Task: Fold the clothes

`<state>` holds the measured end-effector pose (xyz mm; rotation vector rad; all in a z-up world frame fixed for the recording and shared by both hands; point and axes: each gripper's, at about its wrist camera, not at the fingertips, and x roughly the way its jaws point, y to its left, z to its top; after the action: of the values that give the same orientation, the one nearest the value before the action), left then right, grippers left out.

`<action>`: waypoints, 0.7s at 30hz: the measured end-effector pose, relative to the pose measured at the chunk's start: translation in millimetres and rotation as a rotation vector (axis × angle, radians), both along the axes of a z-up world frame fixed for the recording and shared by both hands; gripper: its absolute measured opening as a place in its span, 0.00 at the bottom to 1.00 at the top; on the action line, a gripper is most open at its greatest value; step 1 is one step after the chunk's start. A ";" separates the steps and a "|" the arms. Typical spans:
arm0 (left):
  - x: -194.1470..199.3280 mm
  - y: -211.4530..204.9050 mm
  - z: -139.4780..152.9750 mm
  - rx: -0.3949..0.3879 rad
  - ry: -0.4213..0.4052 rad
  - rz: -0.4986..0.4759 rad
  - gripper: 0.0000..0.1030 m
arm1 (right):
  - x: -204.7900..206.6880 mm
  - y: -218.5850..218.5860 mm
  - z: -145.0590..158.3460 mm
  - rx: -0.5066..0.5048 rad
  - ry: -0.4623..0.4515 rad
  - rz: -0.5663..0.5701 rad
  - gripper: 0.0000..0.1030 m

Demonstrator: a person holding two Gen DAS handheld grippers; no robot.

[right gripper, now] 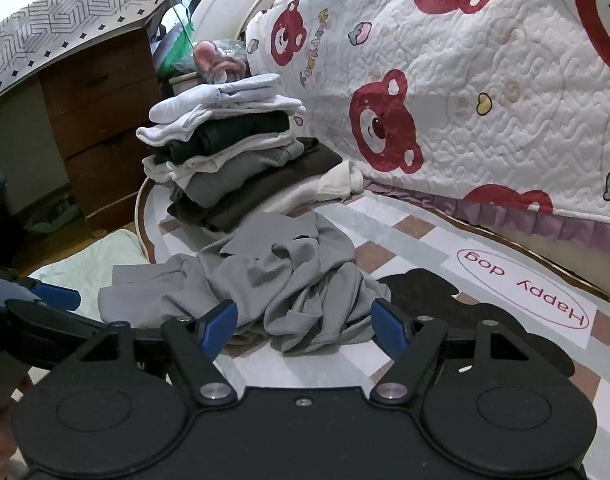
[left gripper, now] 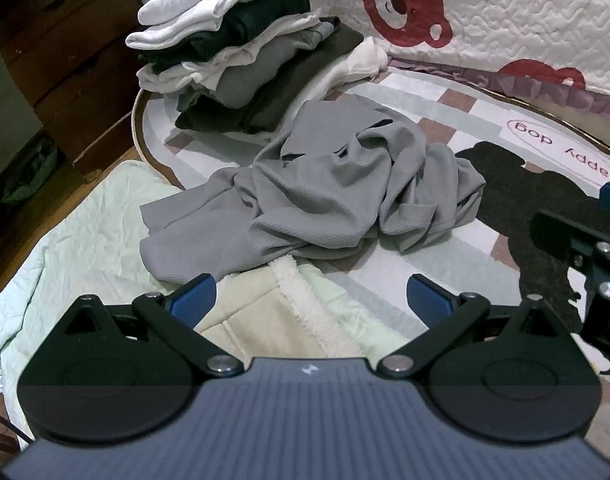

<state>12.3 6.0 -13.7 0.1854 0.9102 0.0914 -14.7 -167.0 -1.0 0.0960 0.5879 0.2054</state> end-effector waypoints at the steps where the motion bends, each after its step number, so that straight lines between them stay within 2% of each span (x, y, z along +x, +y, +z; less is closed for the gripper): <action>1: 0.8 0.3 -1.3 0.001 0.003 0.001 1.00 | 0.2 -0.1 -0.2 0.000 0.001 -0.001 0.76; 7: 11.7 8.8 -10.0 -0.016 0.024 0.017 1.00 | 2.9 -1.9 -4.7 0.009 0.011 -0.025 0.80; 13: 49.7 18.2 -7.6 0.025 0.031 0.058 1.00 | 13.7 -16.4 -21.8 0.070 0.071 -0.091 0.82; 15: 63.0 20.2 -4.5 -0.001 0.022 0.030 1.00 | 16.8 -20.2 -29.0 0.087 0.090 -0.111 0.82; 17: 78.0 19.6 -5.4 -0.026 0.047 -0.045 1.00 | 18.8 -23.5 -35.6 0.094 0.107 -0.128 0.82; 21: 106.6 17.9 -13.8 -0.044 0.074 -0.140 1.00 | 17.5 -22.5 -41.0 0.064 0.089 -0.139 0.82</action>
<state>119.0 23.9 -27.4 0.2119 0.9696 -0.0659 2.7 -189.5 -42.0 0.2077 0.6605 0.0850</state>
